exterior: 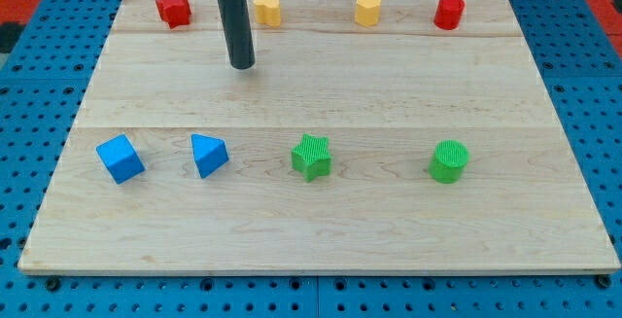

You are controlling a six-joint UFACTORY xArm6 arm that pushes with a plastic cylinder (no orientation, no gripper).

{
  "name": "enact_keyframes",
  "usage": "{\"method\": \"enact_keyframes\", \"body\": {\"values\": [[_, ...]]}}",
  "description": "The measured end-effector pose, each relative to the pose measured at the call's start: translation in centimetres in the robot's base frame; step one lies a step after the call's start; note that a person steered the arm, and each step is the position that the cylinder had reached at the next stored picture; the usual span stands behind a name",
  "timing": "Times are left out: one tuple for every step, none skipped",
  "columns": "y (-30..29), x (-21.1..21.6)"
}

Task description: Move the blue triangle to the right side of the blue cube

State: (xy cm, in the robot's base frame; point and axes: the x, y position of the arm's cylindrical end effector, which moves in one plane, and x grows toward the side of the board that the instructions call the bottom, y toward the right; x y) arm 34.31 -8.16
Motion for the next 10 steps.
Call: {"method": "enact_keyframes", "body": {"values": [[0.6,4.3],[-1.1,6.7],[-2.2,9.8],[-2.4,12.4],[0.9,13.5],[0.5,16.1],[-2.6,17.0],[-5.6,16.1],[-8.2,16.0],[-8.4,19.0]]}}
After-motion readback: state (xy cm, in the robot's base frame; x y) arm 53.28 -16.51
